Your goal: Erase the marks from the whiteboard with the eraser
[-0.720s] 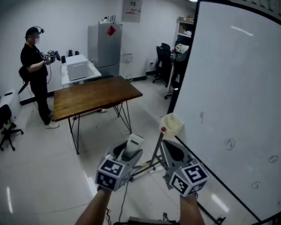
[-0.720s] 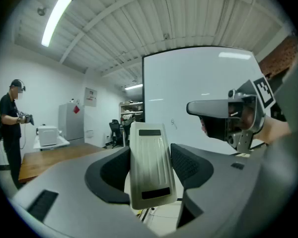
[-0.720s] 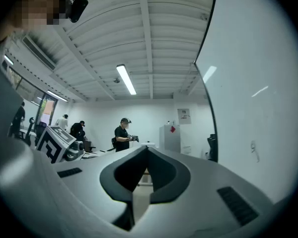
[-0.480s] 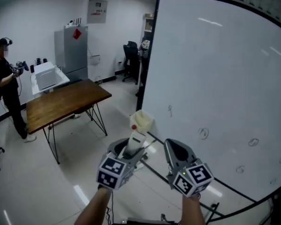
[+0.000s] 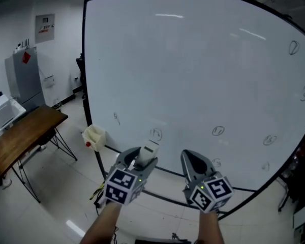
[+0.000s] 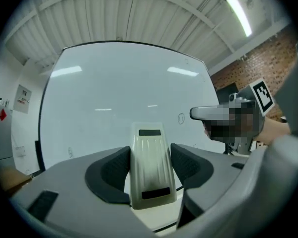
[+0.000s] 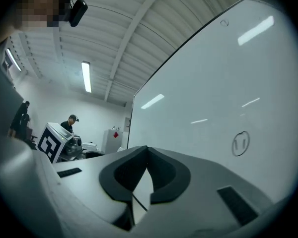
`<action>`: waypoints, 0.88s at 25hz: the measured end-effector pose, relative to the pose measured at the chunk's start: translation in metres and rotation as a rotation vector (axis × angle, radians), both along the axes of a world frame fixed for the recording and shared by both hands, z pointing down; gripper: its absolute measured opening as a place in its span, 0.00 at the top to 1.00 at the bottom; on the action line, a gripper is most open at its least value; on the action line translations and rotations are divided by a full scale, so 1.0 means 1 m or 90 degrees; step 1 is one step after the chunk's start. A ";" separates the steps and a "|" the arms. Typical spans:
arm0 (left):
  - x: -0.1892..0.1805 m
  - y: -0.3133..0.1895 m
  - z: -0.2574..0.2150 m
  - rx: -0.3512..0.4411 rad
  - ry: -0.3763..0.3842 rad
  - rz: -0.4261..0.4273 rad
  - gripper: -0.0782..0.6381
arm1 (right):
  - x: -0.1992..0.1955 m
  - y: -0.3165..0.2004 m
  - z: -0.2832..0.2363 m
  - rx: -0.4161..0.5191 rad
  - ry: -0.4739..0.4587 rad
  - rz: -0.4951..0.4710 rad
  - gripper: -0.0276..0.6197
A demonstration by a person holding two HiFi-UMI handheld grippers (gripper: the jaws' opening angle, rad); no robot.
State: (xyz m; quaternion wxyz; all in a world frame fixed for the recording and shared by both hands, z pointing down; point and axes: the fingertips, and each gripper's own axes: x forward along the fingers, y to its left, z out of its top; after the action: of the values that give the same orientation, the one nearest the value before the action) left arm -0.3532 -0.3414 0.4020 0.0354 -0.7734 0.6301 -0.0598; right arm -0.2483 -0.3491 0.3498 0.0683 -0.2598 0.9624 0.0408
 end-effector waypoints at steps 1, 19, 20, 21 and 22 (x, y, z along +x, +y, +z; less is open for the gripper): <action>0.020 -0.005 -0.004 0.002 -0.001 0.016 0.52 | 0.021 -0.003 -0.004 0.001 -0.001 0.019 0.97; 0.358 -0.018 -0.083 0.048 -0.002 0.228 0.52 | 0.361 0.011 -0.067 0.020 0.022 0.244 0.97; 0.370 -0.020 -0.086 0.053 -0.003 0.235 0.52 | 0.373 0.012 -0.069 0.024 0.027 0.252 0.97; 0.382 -0.022 -0.088 0.055 -0.003 0.244 0.52 | 0.383 0.012 -0.070 0.027 0.031 0.258 0.97; 0.392 -0.024 -0.088 0.054 -0.002 0.254 0.52 | 0.392 0.013 -0.071 0.030 0.033 0.263 0.97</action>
State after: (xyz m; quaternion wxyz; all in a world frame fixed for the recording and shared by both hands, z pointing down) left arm 0.0392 -0.3652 0.3137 0.0798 -0.8807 0.4661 -0.0261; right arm 0.1437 -0.3363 0.2790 0.0396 -0.4491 0.8888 0.0829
